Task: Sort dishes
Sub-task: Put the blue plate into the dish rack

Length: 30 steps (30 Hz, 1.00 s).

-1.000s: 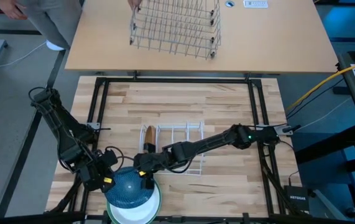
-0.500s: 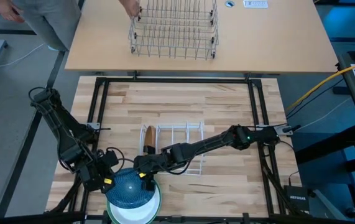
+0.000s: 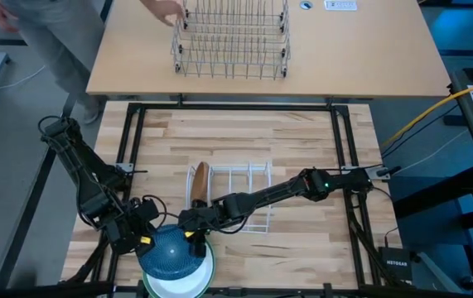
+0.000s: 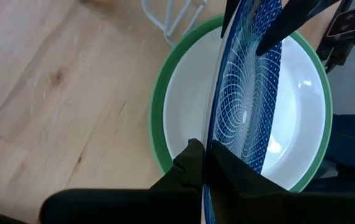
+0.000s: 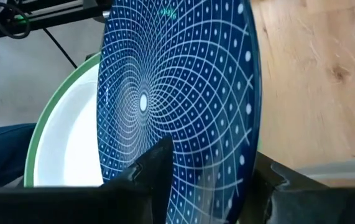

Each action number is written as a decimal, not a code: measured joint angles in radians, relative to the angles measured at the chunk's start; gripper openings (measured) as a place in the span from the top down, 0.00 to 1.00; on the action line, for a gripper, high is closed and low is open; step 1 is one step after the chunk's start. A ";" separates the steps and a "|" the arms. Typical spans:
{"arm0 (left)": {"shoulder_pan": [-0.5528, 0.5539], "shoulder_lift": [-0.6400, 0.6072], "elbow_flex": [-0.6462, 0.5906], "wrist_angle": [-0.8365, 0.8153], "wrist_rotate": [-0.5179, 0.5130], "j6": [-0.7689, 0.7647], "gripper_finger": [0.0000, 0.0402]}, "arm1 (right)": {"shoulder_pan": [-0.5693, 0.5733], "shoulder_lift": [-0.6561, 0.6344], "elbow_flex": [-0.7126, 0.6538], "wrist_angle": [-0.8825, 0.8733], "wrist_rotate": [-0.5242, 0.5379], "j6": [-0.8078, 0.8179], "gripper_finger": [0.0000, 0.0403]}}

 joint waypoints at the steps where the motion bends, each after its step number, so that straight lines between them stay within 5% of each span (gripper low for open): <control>1: 0.000 0.000 0.000 0.000 0.000 0.003 1.00 | 0.000 0.000 0.000 0.005 0.000 0.000 0.66; 6: 0.000 0.000 0.000 0.002 0.000 0.004 1.00 | 0.000 0.000 0.000 0.014 0.002 0.000 0.71; 14: -0.002 -0.001 0.003 0.012 0.006 0.011 1.00 | -0.001 -0.002 0.001 0.022 -0.015 0.039 0.92; 22: -0.001 -0.002 0.002 0.047 0.018 0.025 0.95 | 0.001 -0.002 0.001 0.020 -0.016 0.059 0.92; 30: 0.004 0.000 0.001 0.083 0.032 0.109 0.79 | 0.002 -0.002 0.001 0.083 -0.029 0.047 0.93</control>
